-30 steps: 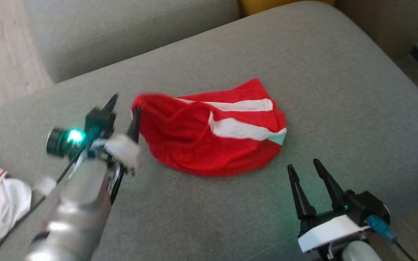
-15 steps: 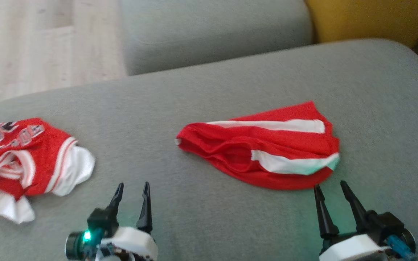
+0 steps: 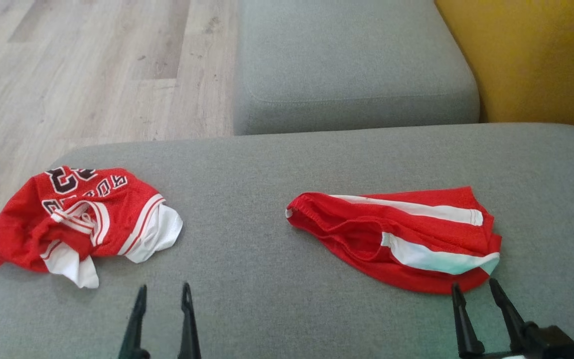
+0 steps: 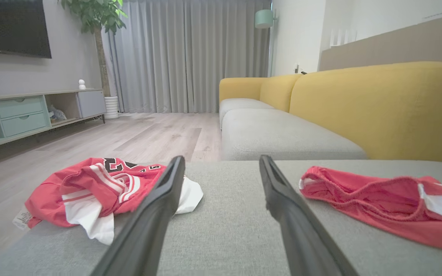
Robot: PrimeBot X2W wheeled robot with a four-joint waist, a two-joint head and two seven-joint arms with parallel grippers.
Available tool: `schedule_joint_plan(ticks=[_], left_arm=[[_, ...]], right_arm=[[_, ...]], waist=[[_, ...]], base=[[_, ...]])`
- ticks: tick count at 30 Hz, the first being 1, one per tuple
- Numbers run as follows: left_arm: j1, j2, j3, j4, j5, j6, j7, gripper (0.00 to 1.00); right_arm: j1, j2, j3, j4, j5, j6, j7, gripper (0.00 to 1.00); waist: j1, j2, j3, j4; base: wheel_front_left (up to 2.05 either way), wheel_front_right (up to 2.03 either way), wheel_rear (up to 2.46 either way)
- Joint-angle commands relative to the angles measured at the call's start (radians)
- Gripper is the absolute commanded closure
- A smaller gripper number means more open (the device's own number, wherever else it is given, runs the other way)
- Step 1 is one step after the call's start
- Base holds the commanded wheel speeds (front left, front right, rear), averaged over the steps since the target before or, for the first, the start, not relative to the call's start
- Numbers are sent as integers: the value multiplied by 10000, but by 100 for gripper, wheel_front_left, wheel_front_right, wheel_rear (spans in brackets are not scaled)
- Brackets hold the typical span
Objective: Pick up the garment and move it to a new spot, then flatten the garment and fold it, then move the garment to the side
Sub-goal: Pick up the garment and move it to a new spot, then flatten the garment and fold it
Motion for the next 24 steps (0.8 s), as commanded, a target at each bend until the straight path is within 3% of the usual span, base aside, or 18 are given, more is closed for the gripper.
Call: schedule_joint_plan(ticks=[1, 24], left_arm=[[-245, -33, 210, -383, 259, -62, -93, 0], [72, -35, -111, -7, 774, -300, -93, 0]], right_arm=[[-238, -57, 258, -482, -195, 75, -109, 0], [-62, -57, 421, -614, -355, 75, -109, 0]], waist=[[1, -1, -93, 42], [1, -1, -282, -82]], base=[[0, 0, 0], [0, 0, 0]])
